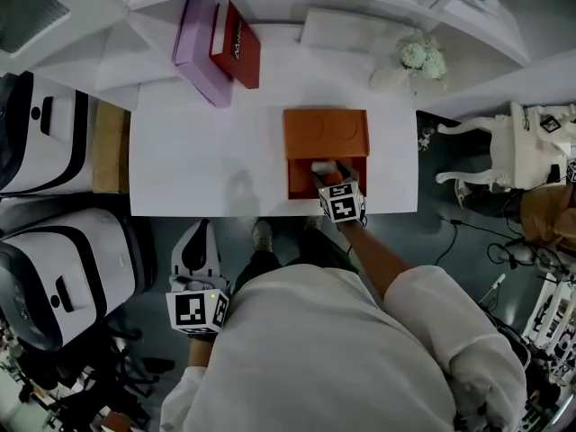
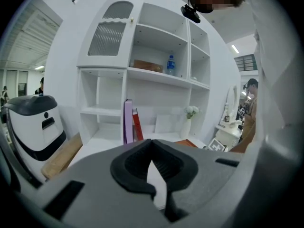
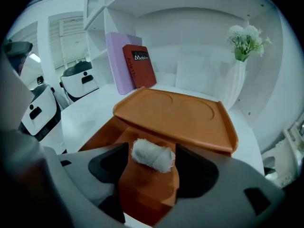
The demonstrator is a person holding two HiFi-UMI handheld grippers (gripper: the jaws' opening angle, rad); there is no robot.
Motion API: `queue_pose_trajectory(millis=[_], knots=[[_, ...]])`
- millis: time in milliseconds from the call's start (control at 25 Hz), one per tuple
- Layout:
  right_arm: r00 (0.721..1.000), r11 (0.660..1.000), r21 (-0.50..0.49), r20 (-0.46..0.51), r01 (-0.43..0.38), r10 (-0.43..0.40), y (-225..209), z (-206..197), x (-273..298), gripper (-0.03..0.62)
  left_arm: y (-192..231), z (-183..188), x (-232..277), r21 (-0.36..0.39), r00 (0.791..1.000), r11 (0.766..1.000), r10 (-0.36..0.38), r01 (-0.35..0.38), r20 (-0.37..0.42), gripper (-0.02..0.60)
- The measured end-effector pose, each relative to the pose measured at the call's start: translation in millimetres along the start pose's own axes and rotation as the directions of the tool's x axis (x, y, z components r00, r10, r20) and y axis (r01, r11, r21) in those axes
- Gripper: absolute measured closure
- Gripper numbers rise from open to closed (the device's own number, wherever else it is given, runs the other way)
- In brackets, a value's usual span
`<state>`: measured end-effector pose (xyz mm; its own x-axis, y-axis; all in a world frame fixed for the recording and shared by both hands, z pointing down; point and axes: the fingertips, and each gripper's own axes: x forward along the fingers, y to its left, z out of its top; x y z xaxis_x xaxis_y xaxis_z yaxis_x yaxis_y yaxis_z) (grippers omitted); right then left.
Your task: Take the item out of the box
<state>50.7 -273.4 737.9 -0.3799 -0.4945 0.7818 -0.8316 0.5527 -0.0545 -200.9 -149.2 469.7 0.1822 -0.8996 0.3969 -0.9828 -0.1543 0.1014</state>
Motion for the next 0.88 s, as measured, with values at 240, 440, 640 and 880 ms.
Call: queue_pose_trajectory(millis=[240,440,640,880], knots=[[0.998,1.0,0.001,-0.069,0.002,-0.002,0,-4,11,0.266,10,-4,2,-0.024,0.999,0.999,0.029,-0.029,-0.018,0.574],[0.995,1.0,0.004,-0.104,-0.006,0.007,0,-7,19,0.266,17,-4,2,-0.031,0.999,0.999,0.041,-0.042,-0.008,0.574],[0.992,1.0,-0.002,-0.129,-0.01,0.01,1,-9,28,0.267,24,-8,-1,-0.045,0.998,0.997,0.066,-0.067,-0.025,0.574],[0.99,1.0,-0.012,-0.138,-0.001,-0.001,-1,-8,33,0.293,28,-11,-1,-0.052,0.997,0.996,0.074,-0.076,-0.031,0.574]])
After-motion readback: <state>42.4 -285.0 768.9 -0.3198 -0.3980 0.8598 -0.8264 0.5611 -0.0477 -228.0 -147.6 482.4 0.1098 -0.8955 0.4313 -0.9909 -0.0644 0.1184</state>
